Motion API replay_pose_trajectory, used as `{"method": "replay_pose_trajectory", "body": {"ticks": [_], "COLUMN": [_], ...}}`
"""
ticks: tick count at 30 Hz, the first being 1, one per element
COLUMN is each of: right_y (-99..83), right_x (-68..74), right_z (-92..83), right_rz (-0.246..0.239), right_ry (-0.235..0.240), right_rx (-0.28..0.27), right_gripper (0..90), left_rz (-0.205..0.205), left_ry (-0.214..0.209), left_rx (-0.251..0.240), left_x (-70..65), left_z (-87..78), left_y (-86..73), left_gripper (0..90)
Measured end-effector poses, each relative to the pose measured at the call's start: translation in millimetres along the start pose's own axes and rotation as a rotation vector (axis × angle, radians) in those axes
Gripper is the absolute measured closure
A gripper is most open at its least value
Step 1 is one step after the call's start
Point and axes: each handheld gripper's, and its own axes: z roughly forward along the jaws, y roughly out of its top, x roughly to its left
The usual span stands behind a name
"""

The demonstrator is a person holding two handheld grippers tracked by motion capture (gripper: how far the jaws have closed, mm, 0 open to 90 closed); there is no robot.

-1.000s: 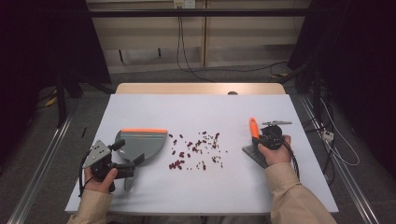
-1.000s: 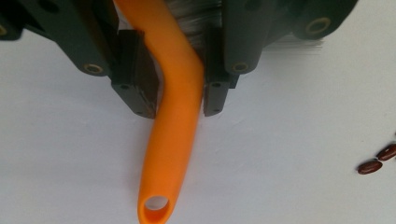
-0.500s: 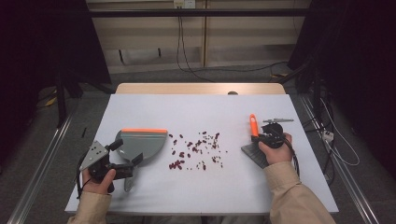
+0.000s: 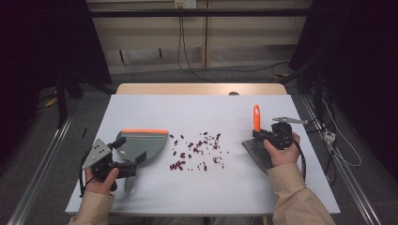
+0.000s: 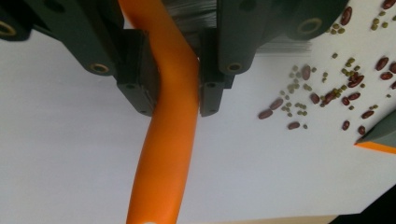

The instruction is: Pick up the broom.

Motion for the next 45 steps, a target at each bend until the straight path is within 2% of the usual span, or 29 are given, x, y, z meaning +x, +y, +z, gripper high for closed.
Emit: {"method": "replay_pose_trajectory", "body": {"ticks": [11,12,14,19,25,34,45], "right_y": [2.1,2.6,3.4,5.6,7.4,11.1,15.5], "right_x": [7.8,8.6,10.9,16.8,18.8,26.9,37.0], "right_z": [-19.5,-20.5,-22.1,-24.1,-29.7,-32.2,-34.4], "right_rz": [0.046,0.054,0.06,0.039,0.052,0.043,0.034], "right_ry": [0.083,0.1,0.127,0.156,0.196,0.215,0.24], "right_rx": [-0.096,-0.102,-0.115,-0.133,-0.163,-0.18,-0.203], "right_gripper": [71.0,71.0,71.1,71.2,71.2,71.2,71.2], "left_rz": [0.011,0.021,0.016,0.01,0.015,0.036,0.014], "left_ry": [-0.026,-0.028,-0.031,-0.04,-0.04,-0.11,-0.18], "left_rx": [-0.001,0.0,-0.002,-0.014,0.002,0.043,0.055], "left_x": [-8.1,-8.5,-10.7,-13.7,-19.6,-37.4,-53.0], "left_z": [10.3,11.2,13.0,15.1,24.7,44.3,68.1], "left_y": [9.8,11.1,13.1,19.7,26.0,33.4,40.6], "left_gripper": [3.9,3.8,3.9,3.8,3.9,3.8,3.8]}}
